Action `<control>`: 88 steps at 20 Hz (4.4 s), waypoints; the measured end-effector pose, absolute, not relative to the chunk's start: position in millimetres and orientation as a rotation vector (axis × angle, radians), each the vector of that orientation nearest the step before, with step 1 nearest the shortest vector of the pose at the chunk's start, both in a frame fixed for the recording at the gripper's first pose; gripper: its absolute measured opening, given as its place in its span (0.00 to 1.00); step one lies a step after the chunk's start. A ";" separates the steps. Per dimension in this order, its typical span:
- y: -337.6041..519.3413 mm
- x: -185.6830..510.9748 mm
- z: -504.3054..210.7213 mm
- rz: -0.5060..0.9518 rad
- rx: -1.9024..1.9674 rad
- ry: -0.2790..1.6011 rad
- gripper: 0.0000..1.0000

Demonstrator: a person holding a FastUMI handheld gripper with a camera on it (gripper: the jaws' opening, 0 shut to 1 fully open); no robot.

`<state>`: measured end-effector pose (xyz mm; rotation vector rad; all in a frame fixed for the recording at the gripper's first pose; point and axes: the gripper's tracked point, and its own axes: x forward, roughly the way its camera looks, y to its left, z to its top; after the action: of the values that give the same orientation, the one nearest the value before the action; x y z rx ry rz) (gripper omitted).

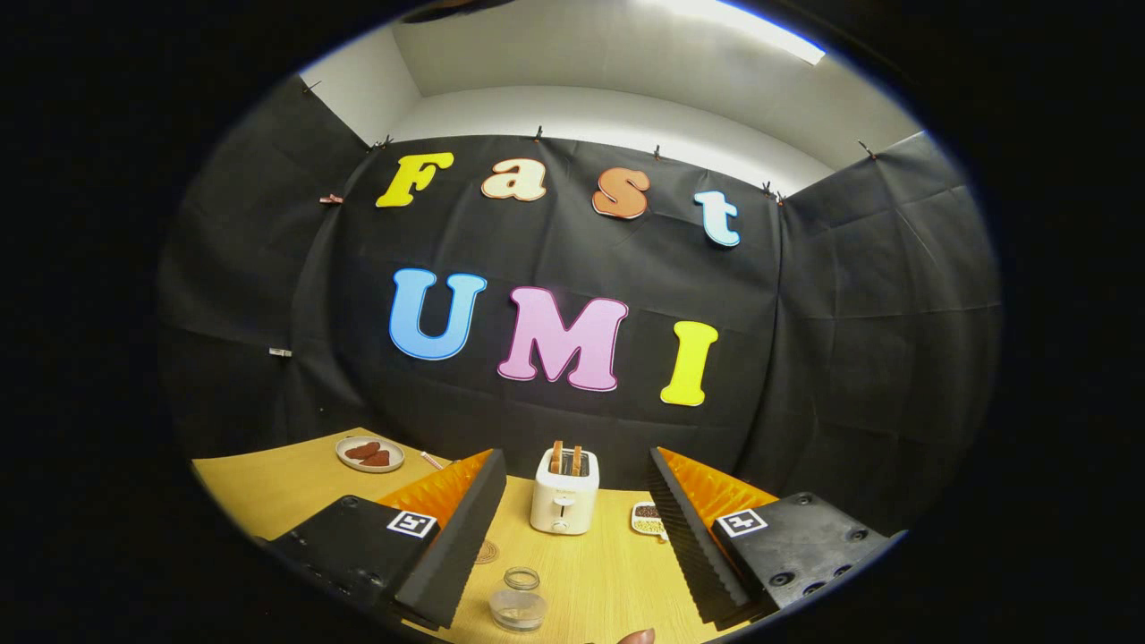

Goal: Take the bottle from table, then pour the juice into the cup, finally place the bottle on the coaster

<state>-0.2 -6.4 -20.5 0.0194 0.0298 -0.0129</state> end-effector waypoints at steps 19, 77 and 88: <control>40.9 -17.5 -212.2 0.063 0.143 0.236 0.97; 132.9 33.9 -196.6 0.271 -1.184 0.275 0.70; 145.1 34.4 -215.9 0.327 -1.361 0.266 0.70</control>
<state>34.4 145.1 -215.9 -1.3607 0.2657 0.3267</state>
